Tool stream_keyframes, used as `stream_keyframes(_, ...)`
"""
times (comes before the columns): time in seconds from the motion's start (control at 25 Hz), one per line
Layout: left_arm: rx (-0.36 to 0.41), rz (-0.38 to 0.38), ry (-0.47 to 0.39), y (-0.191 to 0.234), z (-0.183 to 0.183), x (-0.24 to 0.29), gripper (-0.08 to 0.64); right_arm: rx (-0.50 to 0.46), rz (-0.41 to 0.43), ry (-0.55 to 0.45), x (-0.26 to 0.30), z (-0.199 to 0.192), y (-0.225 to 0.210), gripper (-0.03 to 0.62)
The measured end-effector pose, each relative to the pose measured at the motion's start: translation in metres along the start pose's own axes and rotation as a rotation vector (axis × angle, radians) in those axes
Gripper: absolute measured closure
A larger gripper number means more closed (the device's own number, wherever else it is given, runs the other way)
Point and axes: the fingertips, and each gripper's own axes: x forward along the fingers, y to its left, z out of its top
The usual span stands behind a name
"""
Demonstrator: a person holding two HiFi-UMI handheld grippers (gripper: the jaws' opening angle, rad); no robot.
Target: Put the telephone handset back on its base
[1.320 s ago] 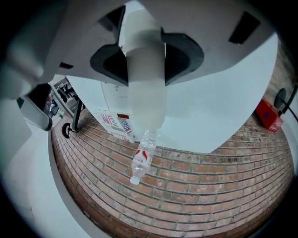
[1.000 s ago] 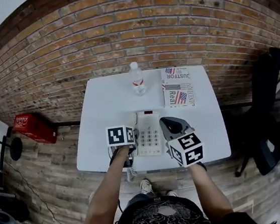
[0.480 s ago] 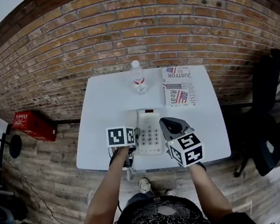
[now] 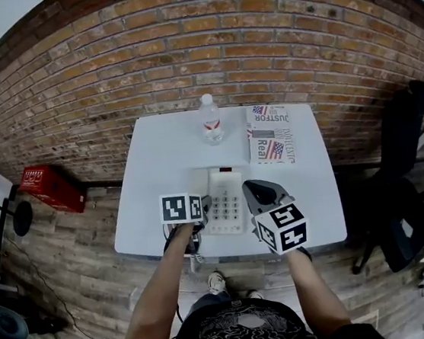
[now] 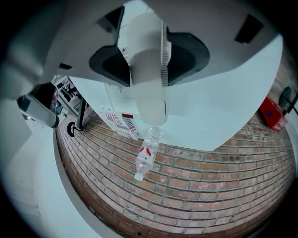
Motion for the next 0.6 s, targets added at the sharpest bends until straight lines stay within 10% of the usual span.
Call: stream_keyframes(0.6, 0.031, 0.054, -0.162, 0.003, 0.017, -0.056, 0.324, -0.035, 0.056, -0.010, -0.009, 0.007, 0.013, 0.591)
